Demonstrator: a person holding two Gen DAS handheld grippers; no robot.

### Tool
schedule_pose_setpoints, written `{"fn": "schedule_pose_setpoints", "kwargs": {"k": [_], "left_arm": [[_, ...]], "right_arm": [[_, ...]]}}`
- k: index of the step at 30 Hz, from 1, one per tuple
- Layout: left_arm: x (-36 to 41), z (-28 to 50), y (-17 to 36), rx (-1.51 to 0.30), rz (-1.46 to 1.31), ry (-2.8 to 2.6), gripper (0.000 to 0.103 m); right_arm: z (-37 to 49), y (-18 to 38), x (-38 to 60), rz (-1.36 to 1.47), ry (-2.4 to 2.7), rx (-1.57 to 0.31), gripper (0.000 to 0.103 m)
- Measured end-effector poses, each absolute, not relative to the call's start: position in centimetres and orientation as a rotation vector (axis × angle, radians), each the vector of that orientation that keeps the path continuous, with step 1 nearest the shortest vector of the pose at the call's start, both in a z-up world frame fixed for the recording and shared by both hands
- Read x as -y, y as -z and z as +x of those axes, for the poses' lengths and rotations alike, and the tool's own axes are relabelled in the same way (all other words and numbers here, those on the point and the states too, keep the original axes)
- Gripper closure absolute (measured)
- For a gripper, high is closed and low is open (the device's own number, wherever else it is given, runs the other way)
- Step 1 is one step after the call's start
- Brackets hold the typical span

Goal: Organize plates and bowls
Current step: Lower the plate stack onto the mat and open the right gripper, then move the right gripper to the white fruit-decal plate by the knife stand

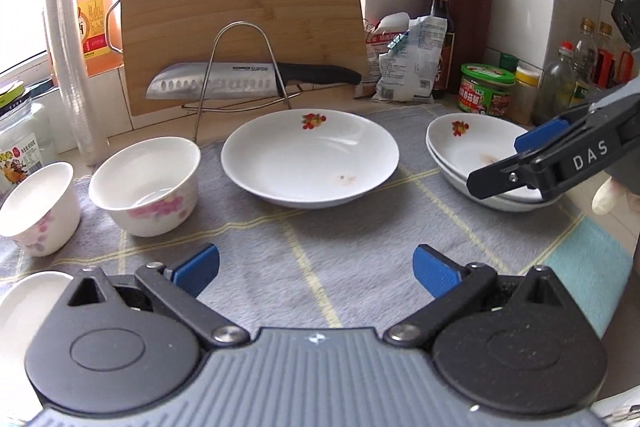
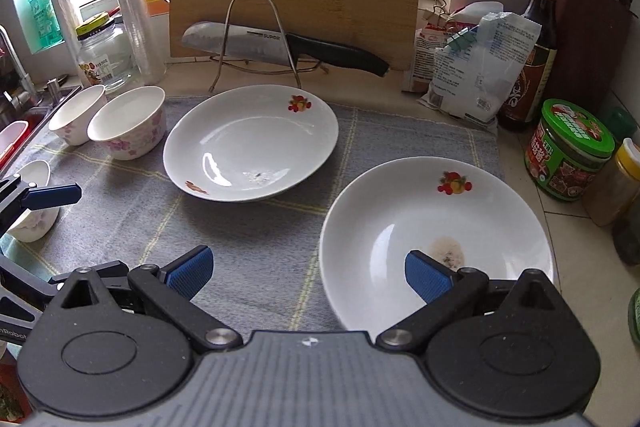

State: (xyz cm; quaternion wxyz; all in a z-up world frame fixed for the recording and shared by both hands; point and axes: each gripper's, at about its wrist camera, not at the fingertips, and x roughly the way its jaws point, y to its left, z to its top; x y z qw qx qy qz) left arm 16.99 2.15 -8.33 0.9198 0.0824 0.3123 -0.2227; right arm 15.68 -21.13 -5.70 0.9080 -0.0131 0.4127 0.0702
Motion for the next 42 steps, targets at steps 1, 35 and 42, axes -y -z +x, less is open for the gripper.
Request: {"fn": "schedule_pose_setpoints", "kwargs": {"k": [1,35,42], "left_arm": [[-2.5,17.0,8.4,-0.647,0.175,0.468,0.001],[2.2,23.4,13.1,-0.76,0.148,0.34,0.001],[2.7,24.2,13.3,-0.764,0.134,0.312,0.001]], "right_arm": [[15.3,5.7,20.5,-0.028,-0.13,-0.85,0.0],[28.3,7.1,20.9,-0.133,-0.353,-0.954,0.0],[32.8,9.3,20.8,-0.154,-0.42,-1.036,0.0]]}}
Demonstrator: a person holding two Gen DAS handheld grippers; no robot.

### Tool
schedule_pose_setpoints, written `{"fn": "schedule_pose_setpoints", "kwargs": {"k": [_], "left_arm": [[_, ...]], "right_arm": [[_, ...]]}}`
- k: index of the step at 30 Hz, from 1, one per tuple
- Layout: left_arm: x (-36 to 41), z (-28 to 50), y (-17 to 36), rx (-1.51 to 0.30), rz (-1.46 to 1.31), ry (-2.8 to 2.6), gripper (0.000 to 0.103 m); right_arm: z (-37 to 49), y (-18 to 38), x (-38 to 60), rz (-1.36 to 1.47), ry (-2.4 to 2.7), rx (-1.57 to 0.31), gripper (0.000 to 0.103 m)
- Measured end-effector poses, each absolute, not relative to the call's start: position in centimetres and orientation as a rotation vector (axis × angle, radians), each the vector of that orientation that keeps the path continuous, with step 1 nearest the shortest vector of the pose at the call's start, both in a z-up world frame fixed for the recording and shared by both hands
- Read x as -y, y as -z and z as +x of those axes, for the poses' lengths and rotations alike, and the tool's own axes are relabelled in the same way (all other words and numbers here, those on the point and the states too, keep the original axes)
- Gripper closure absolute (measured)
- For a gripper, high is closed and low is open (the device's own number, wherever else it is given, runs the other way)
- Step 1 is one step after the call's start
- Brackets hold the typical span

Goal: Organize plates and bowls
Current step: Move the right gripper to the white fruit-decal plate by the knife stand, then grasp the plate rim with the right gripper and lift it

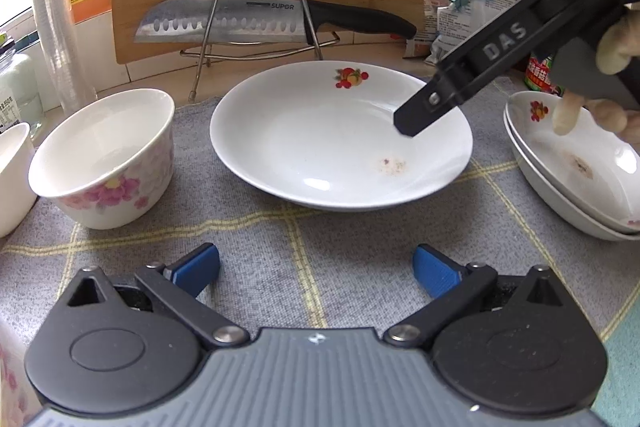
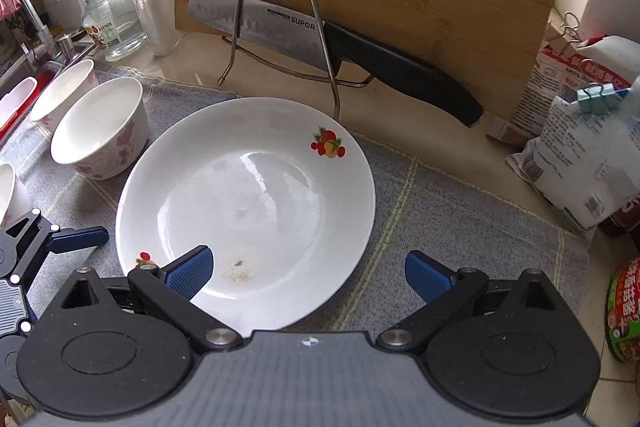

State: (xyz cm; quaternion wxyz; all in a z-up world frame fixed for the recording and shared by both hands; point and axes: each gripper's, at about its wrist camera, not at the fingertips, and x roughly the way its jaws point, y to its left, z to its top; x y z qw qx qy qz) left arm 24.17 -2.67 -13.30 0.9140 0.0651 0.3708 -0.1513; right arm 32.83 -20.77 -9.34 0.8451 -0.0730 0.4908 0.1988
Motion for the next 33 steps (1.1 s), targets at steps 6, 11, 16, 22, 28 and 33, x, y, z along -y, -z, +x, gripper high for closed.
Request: {"fn": "schedule_pose_setpoints", "kwargs": {"k": [6,11,16,22,28,33], "left_arm": [[2.8,24.7,13.3,-0.762,0.13,0.304,0.0],[2.8,25.2,13.4,-0.76,0.124,0.291,0.0],[2.7,25.6,13.5,-0.758,0.12,0.284,0.0],[2.6,26.1,13.5,-0.758,0.123,0.29,0.0],[2.6,26.6,13.6,-0.745,0.124,0.297,0.0],[2.5,26.7,13.7,-0.734,0.13,0.316,0.0]], "right_arm": [[35.4,11.1,19.7,-0.203,-0.478,-1.094,0.0],[36.9,11.7,19.2,-0.202,-0.51,-1.107,0.0],[37.7,11.9,18.5,-0.26,-0.521,-1.104,0.0],[38.1,12.0,18.2,-0.27,-0.531,-1.112,0.0],[38.4,12.0,18.2,-0.283,-0.552,-1.108,0.0],[38.6,12.1,18.2,-0.283,-0.56,-1.085,0.0]]}}
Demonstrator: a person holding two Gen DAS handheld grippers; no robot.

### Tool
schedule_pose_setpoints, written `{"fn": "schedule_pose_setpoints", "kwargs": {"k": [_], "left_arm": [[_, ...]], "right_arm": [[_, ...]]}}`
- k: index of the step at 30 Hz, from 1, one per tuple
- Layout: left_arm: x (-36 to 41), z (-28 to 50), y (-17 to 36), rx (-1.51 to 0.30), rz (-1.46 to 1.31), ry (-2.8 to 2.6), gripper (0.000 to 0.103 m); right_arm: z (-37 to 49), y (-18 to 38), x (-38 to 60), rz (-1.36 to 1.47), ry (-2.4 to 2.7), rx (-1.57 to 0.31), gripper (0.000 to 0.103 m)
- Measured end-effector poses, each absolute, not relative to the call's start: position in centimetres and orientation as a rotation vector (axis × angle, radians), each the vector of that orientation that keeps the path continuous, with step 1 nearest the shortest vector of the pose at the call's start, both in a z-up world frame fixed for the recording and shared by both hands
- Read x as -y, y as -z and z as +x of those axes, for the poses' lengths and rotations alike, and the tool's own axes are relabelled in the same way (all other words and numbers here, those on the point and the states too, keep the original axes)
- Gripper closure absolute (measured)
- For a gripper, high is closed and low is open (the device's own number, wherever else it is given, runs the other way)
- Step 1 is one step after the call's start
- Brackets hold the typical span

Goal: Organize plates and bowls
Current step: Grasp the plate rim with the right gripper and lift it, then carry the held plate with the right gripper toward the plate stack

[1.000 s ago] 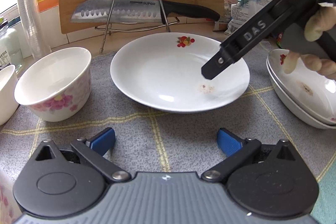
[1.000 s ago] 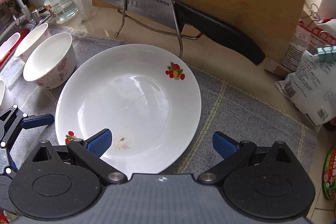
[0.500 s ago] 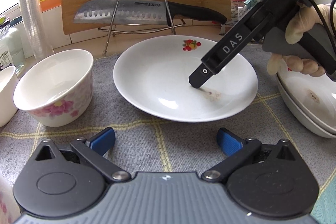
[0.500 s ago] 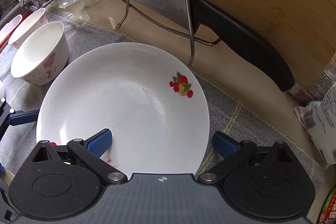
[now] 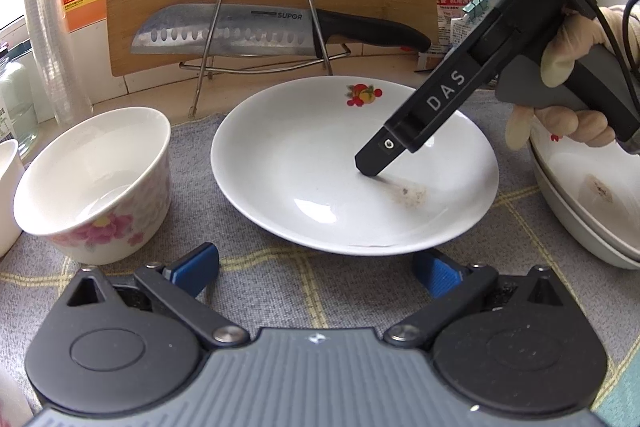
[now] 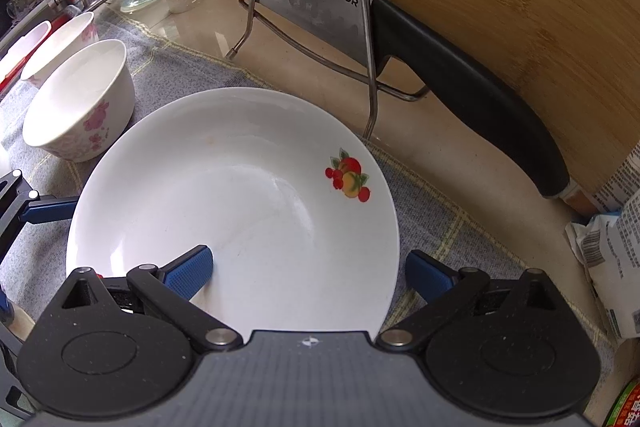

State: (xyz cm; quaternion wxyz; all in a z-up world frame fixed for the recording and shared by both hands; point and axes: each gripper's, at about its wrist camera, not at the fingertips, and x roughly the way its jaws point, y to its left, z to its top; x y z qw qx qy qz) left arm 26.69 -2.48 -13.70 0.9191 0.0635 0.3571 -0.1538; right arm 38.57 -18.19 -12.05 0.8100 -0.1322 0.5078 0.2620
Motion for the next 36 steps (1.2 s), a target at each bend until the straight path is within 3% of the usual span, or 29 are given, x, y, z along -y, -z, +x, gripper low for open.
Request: {"fn": "schedule_pose_setpoints", "kwargs": {"k": [36], "left_arm": [[2.9,27.3,14.0,-0.688,0.166,0.452,0.0]], "right_arm": [[41.7,11.2,18.6,-0.18,-0.793,-1.104,0.001]]}}
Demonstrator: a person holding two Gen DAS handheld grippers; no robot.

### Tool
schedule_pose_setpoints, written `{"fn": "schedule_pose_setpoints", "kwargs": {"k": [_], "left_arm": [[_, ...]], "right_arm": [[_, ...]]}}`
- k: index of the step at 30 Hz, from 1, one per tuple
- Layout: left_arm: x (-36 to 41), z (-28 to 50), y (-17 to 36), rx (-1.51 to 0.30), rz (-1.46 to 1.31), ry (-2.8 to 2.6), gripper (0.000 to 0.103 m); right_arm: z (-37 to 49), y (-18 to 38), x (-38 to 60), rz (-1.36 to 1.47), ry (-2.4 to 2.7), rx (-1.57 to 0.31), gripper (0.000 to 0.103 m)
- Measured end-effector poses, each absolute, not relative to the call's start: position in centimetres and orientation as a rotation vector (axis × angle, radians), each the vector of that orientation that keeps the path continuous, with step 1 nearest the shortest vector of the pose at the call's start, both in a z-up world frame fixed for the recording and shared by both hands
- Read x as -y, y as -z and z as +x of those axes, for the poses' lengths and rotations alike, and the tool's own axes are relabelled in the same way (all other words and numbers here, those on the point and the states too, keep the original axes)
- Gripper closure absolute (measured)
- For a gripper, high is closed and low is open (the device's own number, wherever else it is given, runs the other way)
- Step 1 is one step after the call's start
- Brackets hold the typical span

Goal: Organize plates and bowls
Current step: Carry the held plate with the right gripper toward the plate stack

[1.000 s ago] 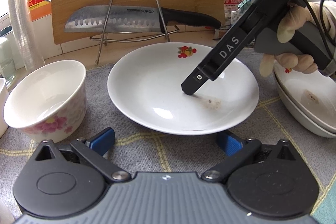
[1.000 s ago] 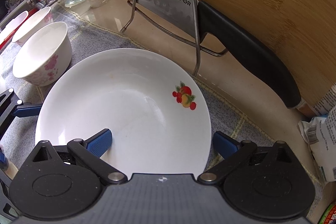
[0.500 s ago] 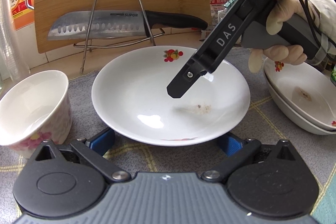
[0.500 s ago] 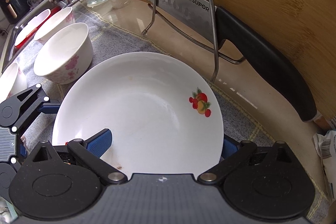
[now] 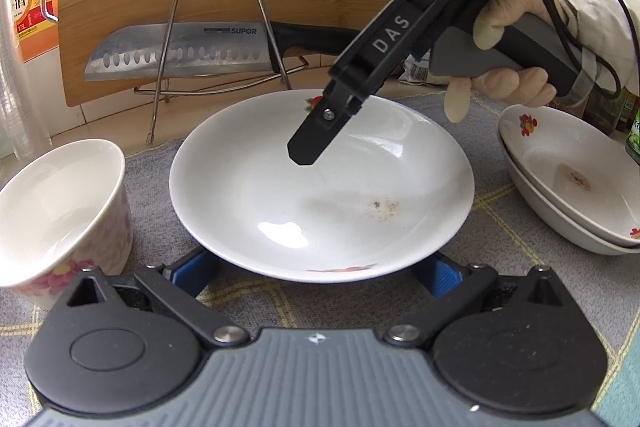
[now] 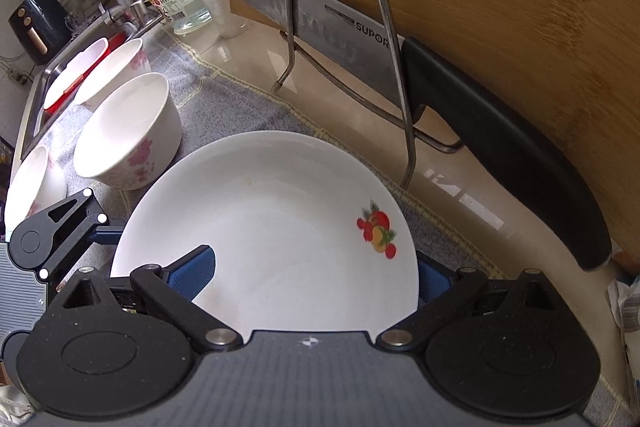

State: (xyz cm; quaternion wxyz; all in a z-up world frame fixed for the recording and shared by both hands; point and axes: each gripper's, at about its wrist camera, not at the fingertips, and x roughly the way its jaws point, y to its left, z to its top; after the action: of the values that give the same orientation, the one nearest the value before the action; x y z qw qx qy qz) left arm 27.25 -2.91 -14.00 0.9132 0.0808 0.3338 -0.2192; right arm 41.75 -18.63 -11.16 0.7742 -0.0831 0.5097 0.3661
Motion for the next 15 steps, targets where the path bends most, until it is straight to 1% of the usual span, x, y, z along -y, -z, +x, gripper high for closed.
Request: {"fn": "schedule_pose_setpoints", "kwargs": {"k": [5,15], "left_arm": [[2.92,27.17,14.05,-0.684,0.17,0.453,0.0],[3.28,27.08,13.97,-0.673,0.195,0.457,0.0]], "right_arm": [[42.33,10.93,18.8,-0.172,-0.806,-1.105,0.007],[42.5,10.82,18.79,-0.155,-0.816,-1.127,0.007]]}}
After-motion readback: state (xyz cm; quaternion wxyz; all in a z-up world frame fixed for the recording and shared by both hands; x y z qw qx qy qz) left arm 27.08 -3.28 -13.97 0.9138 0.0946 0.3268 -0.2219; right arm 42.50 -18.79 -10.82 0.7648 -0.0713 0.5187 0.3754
